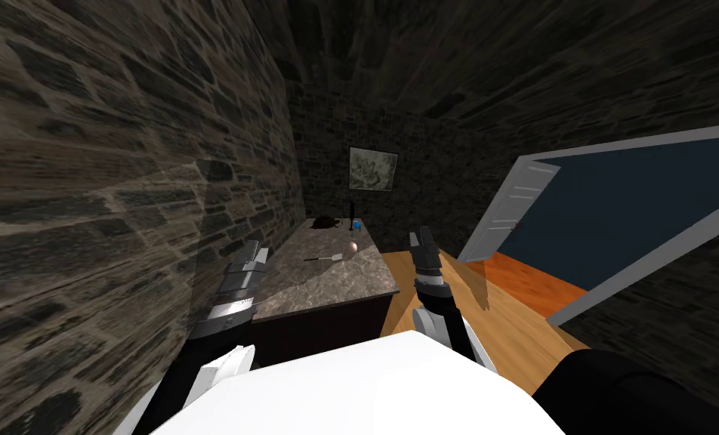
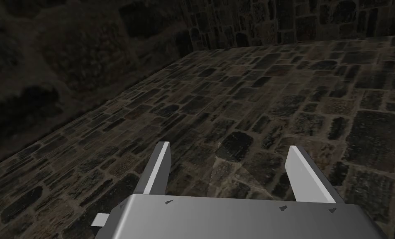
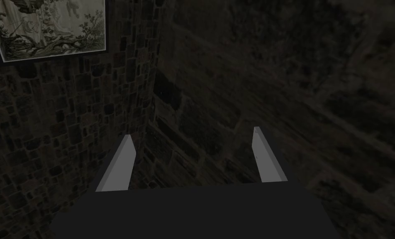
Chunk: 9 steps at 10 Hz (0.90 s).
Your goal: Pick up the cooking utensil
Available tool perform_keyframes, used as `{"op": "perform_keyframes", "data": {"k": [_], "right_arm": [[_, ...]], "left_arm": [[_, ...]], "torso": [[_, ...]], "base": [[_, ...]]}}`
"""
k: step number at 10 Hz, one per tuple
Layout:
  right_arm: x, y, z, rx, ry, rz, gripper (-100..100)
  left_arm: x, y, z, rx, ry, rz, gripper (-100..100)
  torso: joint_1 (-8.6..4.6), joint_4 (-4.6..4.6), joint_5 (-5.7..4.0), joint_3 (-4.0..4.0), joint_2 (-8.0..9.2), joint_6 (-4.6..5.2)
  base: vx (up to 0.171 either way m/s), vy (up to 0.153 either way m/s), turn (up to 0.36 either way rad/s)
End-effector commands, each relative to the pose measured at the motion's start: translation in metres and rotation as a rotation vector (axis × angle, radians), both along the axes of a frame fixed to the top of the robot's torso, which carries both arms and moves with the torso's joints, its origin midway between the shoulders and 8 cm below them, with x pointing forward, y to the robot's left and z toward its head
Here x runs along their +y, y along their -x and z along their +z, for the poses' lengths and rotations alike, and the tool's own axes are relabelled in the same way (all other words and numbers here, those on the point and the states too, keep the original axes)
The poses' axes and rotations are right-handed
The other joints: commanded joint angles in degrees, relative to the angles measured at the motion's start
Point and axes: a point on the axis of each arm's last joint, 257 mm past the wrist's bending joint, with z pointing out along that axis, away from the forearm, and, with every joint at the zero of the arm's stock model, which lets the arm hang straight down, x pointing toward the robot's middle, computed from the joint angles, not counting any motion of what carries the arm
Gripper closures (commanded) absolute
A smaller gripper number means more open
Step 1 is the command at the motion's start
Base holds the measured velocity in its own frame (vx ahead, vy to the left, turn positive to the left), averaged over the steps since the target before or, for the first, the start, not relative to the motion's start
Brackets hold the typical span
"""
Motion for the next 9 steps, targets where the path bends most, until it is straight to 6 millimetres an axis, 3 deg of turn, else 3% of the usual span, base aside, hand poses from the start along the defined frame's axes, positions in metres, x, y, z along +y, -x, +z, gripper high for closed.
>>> {"op": "perform_keyframes", "data": {"k": [1,6,7,9], "right_arm": [[0.0,0.0,0.0,0.0,0.0,0.0,0],[0.0,0.0,0.0,0.0,0.0,0.0,0],[0.0,0.0,0.0,0.0,0.0,0.0,0],[0.0,0.0,0.0,0.0,0.0,0.0,0]], "left_arm": [[0.005,-0.008,-0.008,0.032,0.001,-0.006,-100],[0.038,-0.046,-0.05,0.189,0.016,-0.012,-100],[0.038,-0.046,-0.051,0.193,0.016,-0.011,-100],[0.061,-0.064,-0.072,0.272,0.03,-0.002,-100]], "torso": [[0.0,0.0,0.0,0.0,0.0,0.0],[0.12,0.05,0.03,0.13,0.23,0.03],[0.15,0.06,0.03,0.17,0.29,0.01],[0.08,0.04,0.02,0.1,0.17,0.02]], "base": [[-0.018,0.003,-0.138],[-0.061,0.025,-0.2],[-0.058,0.015,-0.083],[-0.049,0.009,-0.196]]}}
